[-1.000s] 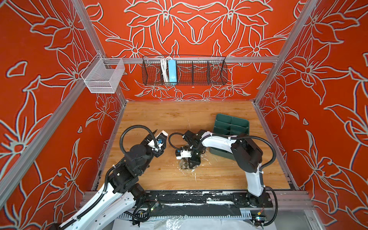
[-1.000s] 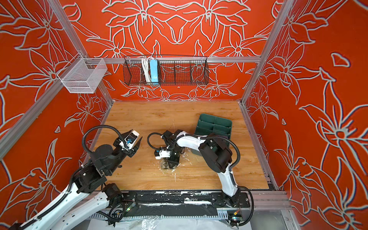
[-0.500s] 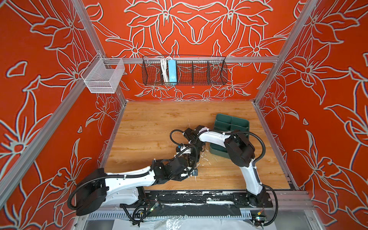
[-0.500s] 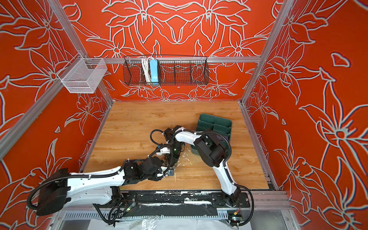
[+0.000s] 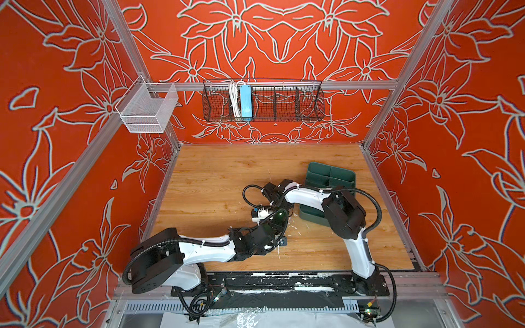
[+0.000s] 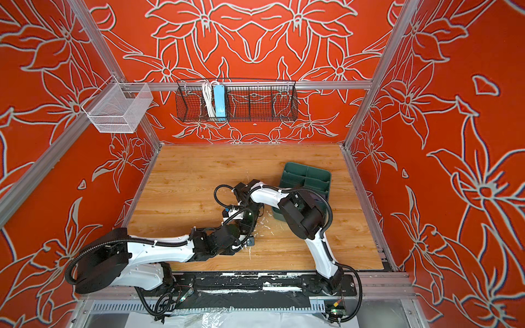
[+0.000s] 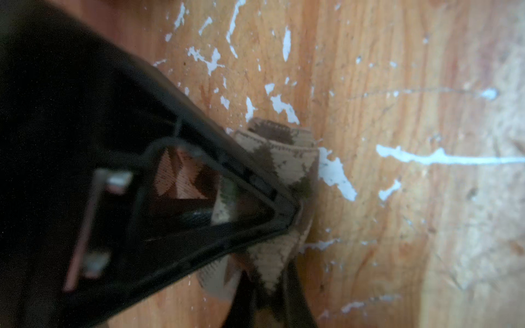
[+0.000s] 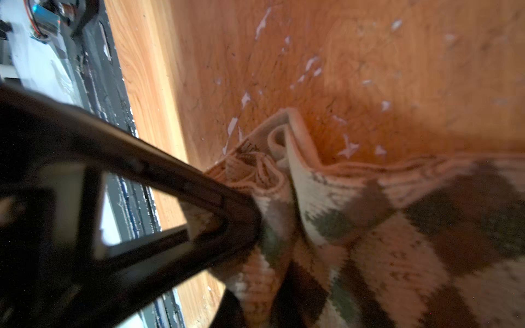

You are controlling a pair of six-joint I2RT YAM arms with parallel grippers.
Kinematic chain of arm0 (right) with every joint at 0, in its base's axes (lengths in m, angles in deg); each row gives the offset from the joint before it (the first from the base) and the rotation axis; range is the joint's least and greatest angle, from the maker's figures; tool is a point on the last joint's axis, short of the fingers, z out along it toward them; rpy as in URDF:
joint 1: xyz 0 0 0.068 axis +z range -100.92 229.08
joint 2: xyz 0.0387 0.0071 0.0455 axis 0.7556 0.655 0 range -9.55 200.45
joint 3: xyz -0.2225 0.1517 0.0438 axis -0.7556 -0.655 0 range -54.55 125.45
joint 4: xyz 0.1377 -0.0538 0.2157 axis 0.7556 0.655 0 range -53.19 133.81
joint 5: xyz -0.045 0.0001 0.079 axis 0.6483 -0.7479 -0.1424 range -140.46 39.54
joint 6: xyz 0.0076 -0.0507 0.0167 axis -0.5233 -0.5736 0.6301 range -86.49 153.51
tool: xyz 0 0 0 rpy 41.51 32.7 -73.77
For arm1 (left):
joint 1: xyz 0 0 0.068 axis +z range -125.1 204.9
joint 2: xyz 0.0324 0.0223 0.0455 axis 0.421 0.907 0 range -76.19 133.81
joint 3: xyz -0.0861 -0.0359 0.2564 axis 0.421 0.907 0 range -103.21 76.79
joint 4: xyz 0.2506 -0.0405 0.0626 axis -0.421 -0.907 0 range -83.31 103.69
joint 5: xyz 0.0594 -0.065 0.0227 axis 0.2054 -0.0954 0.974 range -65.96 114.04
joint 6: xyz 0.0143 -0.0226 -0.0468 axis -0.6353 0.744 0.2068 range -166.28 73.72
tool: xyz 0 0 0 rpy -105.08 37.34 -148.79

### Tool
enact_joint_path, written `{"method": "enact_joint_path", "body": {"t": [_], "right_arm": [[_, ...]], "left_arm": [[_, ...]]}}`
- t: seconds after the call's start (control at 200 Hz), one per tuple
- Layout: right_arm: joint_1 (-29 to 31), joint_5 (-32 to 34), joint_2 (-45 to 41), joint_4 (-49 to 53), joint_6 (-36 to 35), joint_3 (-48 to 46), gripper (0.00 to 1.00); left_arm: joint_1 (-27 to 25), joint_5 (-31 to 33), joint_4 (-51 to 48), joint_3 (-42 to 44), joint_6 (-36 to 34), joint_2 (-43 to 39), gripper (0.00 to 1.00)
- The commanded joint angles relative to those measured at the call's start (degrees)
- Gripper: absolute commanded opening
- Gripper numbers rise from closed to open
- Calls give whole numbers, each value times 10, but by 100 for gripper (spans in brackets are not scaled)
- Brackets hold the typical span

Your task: Roll the socks

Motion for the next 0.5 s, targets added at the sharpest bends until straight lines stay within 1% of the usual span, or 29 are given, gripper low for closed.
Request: {"method": "enact_joint_path", "body": {"t": [0.0, 0.02, 0.055, 0.09, 0.22, 0.32, 0.345, 0.435, 0.495], "right_arm": [[-8, 93, -20, -34, -2, -46, 4], [-11, 100, -28, -39, 0, -54, 9], [-15, 106, -44, -45, 3, -67, 15], [-20, 109, -60, -50, 5, -81, 16], [-44, 126, -136, -61, 16, -130, 32], [-72, 144, -218, -63, 21, -158, 34], [-78, 149, -241, -69, 24, -163, 36], [-107, 176, -330, -110, 48, -179, 37], [-131, 217, -394, -156, 80, -193, 38]], "left_arm": [[0, -11, -16, 4, 6, 16, 0], [0, -11, -17, 5, 6, 16, 0], [0, -10, -17, 6, 6, 17, 0], [0, -10, -17, 7, 6, 17, 0], [6, -24, -39, -2, 6, 17, 0], [23, -59, -70, -17, 7, 13, 0], [30, -75, -83, -24, 7, 14, 0], [53, -132, -133, -57, 7, 13, 0], [70, -171, -171, -85, 10, 20, 0]]}}
